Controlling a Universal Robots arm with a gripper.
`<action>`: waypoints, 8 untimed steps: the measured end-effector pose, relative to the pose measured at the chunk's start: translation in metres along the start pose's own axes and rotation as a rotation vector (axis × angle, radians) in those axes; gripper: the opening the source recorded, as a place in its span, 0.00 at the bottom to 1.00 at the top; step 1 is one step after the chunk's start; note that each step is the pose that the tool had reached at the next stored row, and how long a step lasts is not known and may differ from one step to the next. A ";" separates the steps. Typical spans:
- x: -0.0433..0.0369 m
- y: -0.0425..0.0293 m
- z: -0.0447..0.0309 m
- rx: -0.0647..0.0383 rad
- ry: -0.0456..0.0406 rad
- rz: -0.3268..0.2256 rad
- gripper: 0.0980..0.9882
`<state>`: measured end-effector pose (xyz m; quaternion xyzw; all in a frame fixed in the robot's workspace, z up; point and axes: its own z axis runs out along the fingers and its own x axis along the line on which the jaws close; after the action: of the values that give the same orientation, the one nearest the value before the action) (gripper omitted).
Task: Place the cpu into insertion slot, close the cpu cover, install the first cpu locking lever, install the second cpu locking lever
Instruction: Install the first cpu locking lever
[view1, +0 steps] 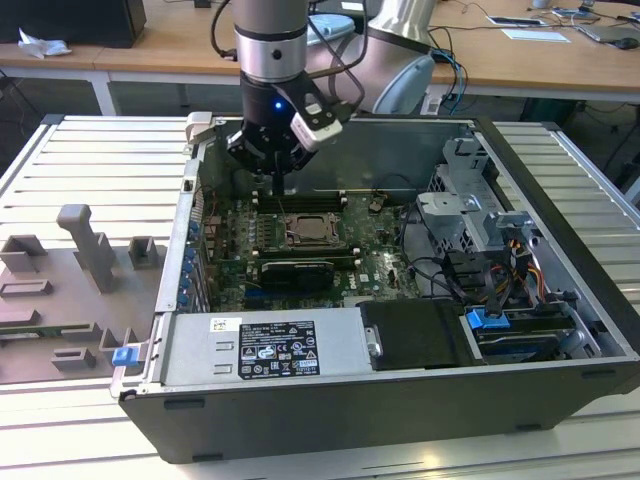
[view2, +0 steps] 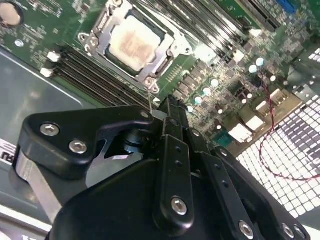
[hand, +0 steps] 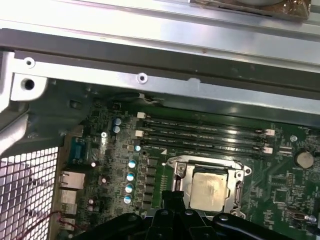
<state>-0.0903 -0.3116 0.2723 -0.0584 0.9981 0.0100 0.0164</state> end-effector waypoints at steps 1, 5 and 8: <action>0.0012 0.0003 0.0008 0.000 -0.0002 0.008 0.01; 0.0144 0.0025 0.0027 0.000 -0.0003 0.010 0.01; 0.0151 0.0083 0.0051 -0.002 -0.0003 0.012 0.01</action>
<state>-0.1061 -0.3050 0.2669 -0.0525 0.9984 0.0109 0.0165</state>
